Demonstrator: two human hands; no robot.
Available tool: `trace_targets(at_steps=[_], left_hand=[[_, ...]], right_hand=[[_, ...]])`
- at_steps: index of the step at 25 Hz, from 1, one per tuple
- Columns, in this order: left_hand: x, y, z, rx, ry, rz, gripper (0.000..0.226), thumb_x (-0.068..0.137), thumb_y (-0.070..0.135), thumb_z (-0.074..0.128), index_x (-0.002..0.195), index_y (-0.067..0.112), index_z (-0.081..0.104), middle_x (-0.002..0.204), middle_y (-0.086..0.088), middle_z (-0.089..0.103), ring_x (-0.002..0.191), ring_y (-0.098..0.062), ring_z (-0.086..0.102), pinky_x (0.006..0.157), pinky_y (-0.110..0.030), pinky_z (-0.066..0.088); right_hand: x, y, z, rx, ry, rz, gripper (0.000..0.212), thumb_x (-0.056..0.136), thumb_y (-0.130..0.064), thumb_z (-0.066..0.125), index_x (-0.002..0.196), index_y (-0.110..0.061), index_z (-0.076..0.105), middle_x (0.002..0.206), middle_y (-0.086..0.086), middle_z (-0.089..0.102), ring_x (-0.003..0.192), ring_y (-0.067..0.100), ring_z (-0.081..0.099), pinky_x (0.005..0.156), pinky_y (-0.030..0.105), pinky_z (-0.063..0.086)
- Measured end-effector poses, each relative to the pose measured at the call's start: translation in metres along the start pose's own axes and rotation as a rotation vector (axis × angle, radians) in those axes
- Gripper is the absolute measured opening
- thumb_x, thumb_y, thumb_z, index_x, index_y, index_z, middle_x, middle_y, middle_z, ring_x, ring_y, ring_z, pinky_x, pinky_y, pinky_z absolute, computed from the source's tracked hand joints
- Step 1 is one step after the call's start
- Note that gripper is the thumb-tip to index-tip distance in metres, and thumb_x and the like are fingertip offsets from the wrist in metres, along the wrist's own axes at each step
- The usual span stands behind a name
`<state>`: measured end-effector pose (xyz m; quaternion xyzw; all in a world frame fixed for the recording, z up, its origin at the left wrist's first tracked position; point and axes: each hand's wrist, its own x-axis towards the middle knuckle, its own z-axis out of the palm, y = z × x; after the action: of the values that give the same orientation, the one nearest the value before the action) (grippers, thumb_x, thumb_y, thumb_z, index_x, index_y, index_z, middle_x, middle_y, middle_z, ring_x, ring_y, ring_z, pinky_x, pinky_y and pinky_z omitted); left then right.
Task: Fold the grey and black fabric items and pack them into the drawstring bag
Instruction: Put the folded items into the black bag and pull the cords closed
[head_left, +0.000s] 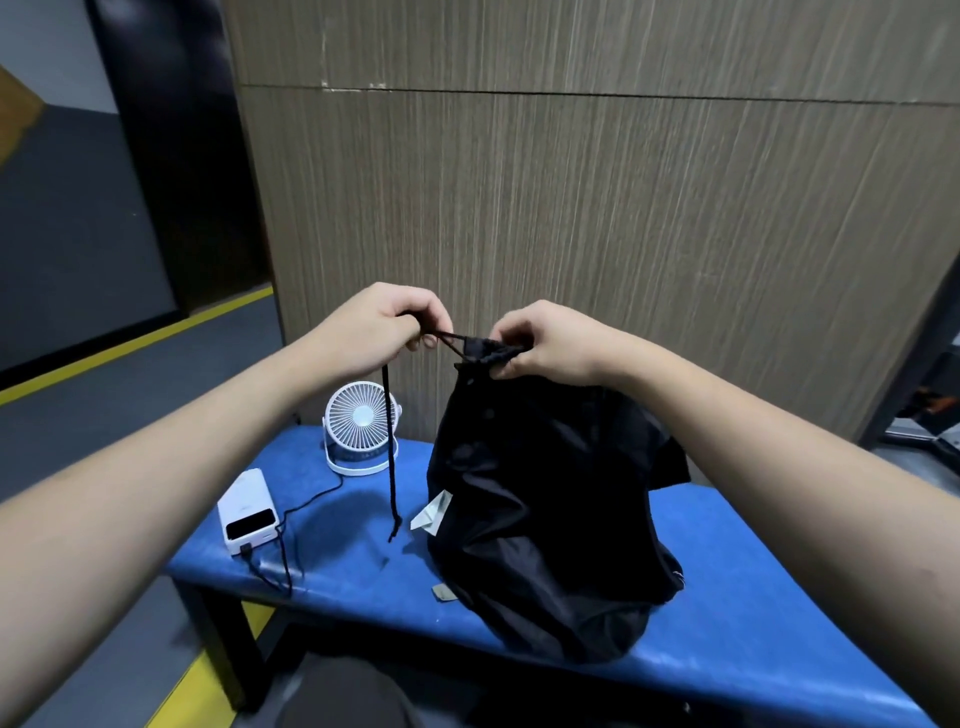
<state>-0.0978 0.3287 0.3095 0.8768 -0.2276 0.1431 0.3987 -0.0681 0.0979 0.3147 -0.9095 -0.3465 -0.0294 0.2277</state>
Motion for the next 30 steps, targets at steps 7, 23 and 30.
trace_targets(at_steps=[7, 23, 30], left_hand=[[-0.003, -0.001, 0.007, 0.731, -0.060, 0.201, 0.036, 0.086, 0.009, 0.052, 0.107, 0.035, 0.067, 0.086, 0.016, 0.064, 0.091, -0.017, 0.062, 0.073, -0.031, 0.045], [-0.002, -0.030, 0.036, 0.394, 0.023, 0.092, 0.038, 0.099, 0.053, 0.046, 0.076, 0.030, 0.066, 0.049, 0.005, 0.041, 0.055, -0.010, 0.045, 0.057, -0.030, 0.030], [-0.005, -0.053, 0.035, 0.534, 0.017, 0.129, 0.041, 0.099, 0.051, 0.043, 0.073, 0.023, 0.057, 0.056, 0.006, 0.056, 0.060, -0.004, 0.052, 0.057, -0.029, 0.031]], right_hand=[[0.004, 0.013, 0.009, -0.146, 0.065, 0.071, 0.018, 0.091, -0.016, 0.068, 0.085, -0.019, 0.052, 0.082, -0.005, 0.058, 0.083, 0.016, 0.055, 0.070, 0.030, 0.040], [-0.015, 0.029, 0.016, 0.112, 0.000, -0.027, 0.015, 0.101, -0.033, 0.059, 0.087, -0.038, 0.065, 0.078, -0.014, 0.063, 0.072, -0.002, 0.054, 0.077, 0.026, 0.044], [-0.021, 0.043, 0.015, -0.055, 0.003, 0.075, 0.025, 0.097, -0.033, 0.064, 0.074, -0.035, 0.054, 0.064, -0.009, 0.051, 0.057, -0.002, 0.046, 0.057, 0.016, 0.034]])
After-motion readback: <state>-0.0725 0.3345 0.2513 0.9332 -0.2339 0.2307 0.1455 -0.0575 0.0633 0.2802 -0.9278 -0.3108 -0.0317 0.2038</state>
